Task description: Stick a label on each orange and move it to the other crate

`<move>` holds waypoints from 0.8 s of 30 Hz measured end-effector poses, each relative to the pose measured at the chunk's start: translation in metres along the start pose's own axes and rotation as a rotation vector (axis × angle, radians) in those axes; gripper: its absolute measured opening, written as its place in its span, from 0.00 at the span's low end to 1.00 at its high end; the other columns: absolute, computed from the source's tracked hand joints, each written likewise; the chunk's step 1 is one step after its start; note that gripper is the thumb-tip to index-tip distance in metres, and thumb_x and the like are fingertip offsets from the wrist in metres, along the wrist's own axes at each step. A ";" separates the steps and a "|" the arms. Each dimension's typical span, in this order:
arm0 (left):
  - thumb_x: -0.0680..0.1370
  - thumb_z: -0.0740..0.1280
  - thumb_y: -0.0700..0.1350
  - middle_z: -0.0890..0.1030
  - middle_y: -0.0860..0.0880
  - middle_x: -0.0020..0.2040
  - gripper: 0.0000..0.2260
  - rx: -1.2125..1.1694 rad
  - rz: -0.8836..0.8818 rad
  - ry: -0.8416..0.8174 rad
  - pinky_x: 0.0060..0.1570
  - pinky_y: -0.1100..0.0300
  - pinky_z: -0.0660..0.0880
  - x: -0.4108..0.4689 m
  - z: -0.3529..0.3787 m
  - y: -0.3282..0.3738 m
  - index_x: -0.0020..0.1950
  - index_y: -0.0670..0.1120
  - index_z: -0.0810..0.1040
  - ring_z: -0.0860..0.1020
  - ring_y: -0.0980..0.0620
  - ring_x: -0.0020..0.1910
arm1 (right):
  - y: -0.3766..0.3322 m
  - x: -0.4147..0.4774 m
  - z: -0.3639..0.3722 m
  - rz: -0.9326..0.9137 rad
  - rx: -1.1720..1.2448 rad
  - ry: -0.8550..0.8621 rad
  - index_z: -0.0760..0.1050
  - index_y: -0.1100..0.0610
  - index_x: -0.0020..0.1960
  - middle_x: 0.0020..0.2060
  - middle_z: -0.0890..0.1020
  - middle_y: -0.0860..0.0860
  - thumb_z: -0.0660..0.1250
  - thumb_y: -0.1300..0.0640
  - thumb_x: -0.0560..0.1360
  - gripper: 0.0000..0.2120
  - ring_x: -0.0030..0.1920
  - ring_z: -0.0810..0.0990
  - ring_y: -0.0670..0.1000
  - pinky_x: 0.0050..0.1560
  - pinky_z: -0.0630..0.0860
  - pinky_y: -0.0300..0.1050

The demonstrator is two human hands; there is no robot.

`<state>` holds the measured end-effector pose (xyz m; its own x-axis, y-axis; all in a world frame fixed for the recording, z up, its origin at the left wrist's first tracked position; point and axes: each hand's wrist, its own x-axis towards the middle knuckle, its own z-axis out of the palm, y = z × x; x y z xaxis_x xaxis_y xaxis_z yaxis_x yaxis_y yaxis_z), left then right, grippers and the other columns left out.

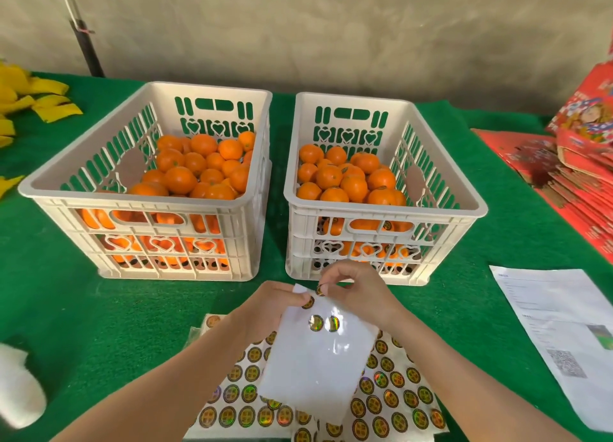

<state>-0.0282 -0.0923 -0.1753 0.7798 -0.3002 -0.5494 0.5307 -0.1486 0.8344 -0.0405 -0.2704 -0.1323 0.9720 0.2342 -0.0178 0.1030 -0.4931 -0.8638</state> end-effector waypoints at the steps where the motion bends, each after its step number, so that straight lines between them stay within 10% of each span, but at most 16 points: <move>1: 0.75 0.70 0.40 0.82 0.38 0.43 0.07 0.120 0.003 0.049 0.45 0.56 0.78 0.001 0.003 -0.002 0.45 0.35 0.81 0.82 0.46 0.41 | -0.002 0.001 -0.001 0.004 0.007 0.029 0.78 0.48 0.36 0.41 0.81 0.46 0.71 0.64 0.72 0.12 0.44 0.78 0.41 0.48 0.73 0.36; 6: 0.76 0.69 0.48 0.76 0.51 0.56 0.20 0.740 0.266 0.313 0.49 0.68 0.70 -0.012 0.003 0.006 0.66 0.48 0.72 0.76 0.55 0.51 | -0.028 0.010 -0.006 -0.094 0.065 0.179 0.81 0.55 0.39 0.39 0.81 0.52 0.72 0.65 0.71 0.06 0.39 0.76 0.48 0.42 0.74 0.39; 9: 0.76 0.68 0.48 0.78 0.60 0.40 0.04 0.651 0.540 0.417 0.36 0.74 0.68 -0.034 -0.014 0.031 0.50 0.53 0.79 0.75 0.60 0.35 | -0.056 0.018 -0.007 -0.292 0.142 0.270 0.81 0.54 0.40 0.36 0.79 0.48 0.71 0.66 0.71 0.07 0.35 0.74 0.44 0.38 0.70 0.34; 12: 0.77 0.67 0.49 0.78 0.58 0.29 0.09 0.561 0.726 0.491 0.29 0.70 0.68 -0.058 -0.038 0.062 0.36 0.55 0.78 0.72 0.60 0.28 | -0.091 0.036 -0.004 -0.508 0.181 0.394 0.80 0.52 0.45 0.38 0.80 0.52 0.69 0.60 0.73 0.04 0.37 0.76 0.48 0.39 0.72 0.39; 20: 0.79 0.60 0.32 0.81 0.49 0.39 0.13 0.240 0.830 0.822 0.29 0.69 0.72 -0.066 -0.142 0.119 0.47 0.48 0.78 0.76 0.60 0.30 | -0.146 0.157 0.056 -0.574 -0.031 0.408 0.59 0.52 0.75 0.59 0.74 0.50 0.59 0.69 0.76 0.29 0.60 0.69 0.45 0.63 0.65 0.38; 24: 0.74 0.58 0.28 0.82 0.46 0.45 0.16 0.182 0.730 1.037 0.40 0.58 0.77 -0.043 -0.210 0.142 0.48 0.47 0.76 0.79 0.51 0.39 | -0.161 0.224 0.091 -0.455 -0.123 0.362 0.51 0.52 0.77 0.57 0.75 0.53 0.61 0.72 0.73 0.38 0.55 0.70 0.47 0.56 0.72 0.45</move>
<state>0.0839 0.0977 -0.0421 0.8059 0.4930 0.3279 -0.1161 -0.4115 0.9040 0.1414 -0.0622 -0.0434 0.8323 0.1544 0.5324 0.5289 -0.5086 -0.6794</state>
